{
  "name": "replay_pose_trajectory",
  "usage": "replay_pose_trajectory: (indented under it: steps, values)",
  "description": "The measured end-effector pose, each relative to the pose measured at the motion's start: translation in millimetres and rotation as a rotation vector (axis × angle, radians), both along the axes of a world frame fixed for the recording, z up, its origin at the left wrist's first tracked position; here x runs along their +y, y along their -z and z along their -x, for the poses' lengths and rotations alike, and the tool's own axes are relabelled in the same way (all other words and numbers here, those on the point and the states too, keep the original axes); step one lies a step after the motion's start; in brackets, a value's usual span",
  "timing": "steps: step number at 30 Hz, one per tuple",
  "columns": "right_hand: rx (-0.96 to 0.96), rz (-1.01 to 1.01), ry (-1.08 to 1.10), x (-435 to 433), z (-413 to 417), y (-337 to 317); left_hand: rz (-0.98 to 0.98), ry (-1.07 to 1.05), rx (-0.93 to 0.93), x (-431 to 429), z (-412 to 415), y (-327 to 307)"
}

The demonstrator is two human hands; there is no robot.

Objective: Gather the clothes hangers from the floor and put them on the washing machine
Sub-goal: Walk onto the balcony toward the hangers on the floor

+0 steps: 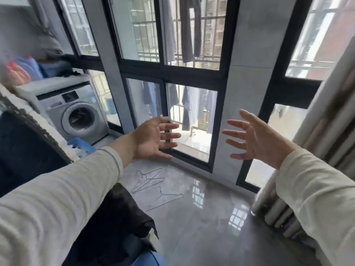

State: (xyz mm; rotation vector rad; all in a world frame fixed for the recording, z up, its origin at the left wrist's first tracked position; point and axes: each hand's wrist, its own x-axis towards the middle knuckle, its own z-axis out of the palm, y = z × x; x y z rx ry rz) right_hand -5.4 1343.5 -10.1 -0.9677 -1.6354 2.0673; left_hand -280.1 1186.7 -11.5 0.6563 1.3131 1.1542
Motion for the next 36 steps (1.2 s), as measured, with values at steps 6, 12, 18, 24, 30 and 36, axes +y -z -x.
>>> replay_pose_trajectory:
  steps: [6,12,18,24,30,36]
  values:
    - [-0.028,-0.025,-0.191,127.6,78.1,-8.5,0.017,-0.169,-0.018,89.4,51.6,2.4]
    - [-0.04,-0.043,-0.31,217.7,159.7,-15.6,0.007,-0.3,-0.02,150.8,98.4,3.2]
    - [-0.059,0.0,-0.446,270.4,245.5,13.3,0.033,-0.427,-0.048,181.5,159.2,30.5]
    - [-0.133,0.01,-0.508,318.7,345.4,64.0,0.048,-0.476,-0.086,218.2,243.4,84.6]
    - [-0.232,0.039,-0.569,355.3,441.9,108.6,0.079,-0.566,-0.134,245.5,319.2,138.2]
    - [-0.344,0.112,-0.636,362.9,511.9,168.4,0.172,-0.641,-0.226,245.9,357.0,204.3]
